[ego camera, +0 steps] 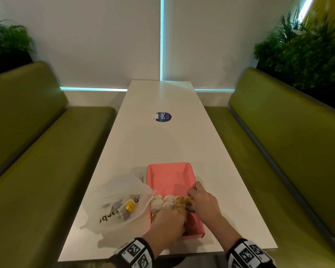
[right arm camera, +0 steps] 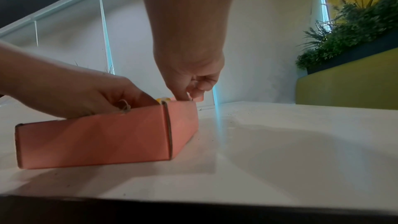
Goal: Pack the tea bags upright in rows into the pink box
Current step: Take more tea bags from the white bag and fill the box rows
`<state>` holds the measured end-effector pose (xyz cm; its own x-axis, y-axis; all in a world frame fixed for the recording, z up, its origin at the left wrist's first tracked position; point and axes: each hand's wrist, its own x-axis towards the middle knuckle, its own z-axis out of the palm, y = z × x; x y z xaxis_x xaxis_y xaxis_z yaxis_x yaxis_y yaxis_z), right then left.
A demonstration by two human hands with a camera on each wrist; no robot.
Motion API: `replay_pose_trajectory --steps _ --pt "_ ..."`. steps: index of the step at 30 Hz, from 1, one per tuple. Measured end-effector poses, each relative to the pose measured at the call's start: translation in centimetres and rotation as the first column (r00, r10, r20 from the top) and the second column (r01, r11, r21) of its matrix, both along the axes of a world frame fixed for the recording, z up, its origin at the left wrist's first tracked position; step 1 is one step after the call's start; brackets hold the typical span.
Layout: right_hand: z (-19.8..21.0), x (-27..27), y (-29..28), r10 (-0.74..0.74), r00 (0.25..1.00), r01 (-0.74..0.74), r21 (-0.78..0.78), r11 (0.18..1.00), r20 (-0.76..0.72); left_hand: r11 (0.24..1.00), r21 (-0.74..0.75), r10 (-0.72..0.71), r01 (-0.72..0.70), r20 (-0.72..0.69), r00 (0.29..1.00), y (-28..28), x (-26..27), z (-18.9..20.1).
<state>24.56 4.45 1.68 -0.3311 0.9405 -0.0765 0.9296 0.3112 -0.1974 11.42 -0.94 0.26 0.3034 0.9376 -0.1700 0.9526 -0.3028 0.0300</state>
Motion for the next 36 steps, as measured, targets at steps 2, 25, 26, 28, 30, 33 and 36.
replay_pose_trajectory --steps 2,25,26,28,30,33,36 --pt "0.2 0.1 0.0 0.014 0.999 -0.015 -0.037 0.999 -0.030 1.000 -0.003 -0.016 0.016 -0.007 1.000 0.0 0.0 -0.1" --pt "-0.3 -1.0 -0.4 -0.001 0.997 0.003 -0.035 0.999 0.077 1.000 -0.023 0.017 -0.016 0.039 0.999 -0.5 -0.1 1.0" --pt "-0.3 -1.0 -0.5 0.001 0.997 0.001 -0.033 0.999 0.073 1.000 -0.018 0.004 -0.004 0.045 0.999 -0.6 -0.2 1.1" --pt "-0.1 -0.8 -0.6 0.001 0.998 0.000 -0.029 1.000 0.065 1.000 -0.004 -0.022 0.022 0.043 0.999 -0.5 -0.3 1.2" --pt "0.3 -0.6 -0.6 -0.005 0.999 0.006 -0.021 1.000 0.053 1.000 0.027 0.013 -0.014 0.039 0.999 -0.5 -0.6 1.2" --pt "1.1 -0.5 -0.9 -0.008 1.000 0.008 0.008 1.000 -0.007 0.959 0.051 0.232 -0.279 0.426 0.875 -0.7 -1.0 1.9" --pt "2.3 -0.6 -1.5 -0.013 0.979 0.020 0.035 0.999 -0.202 0.848 -0.305 0.426 -0.434 0.878 0.216 -0.5 -1.4 2.9"
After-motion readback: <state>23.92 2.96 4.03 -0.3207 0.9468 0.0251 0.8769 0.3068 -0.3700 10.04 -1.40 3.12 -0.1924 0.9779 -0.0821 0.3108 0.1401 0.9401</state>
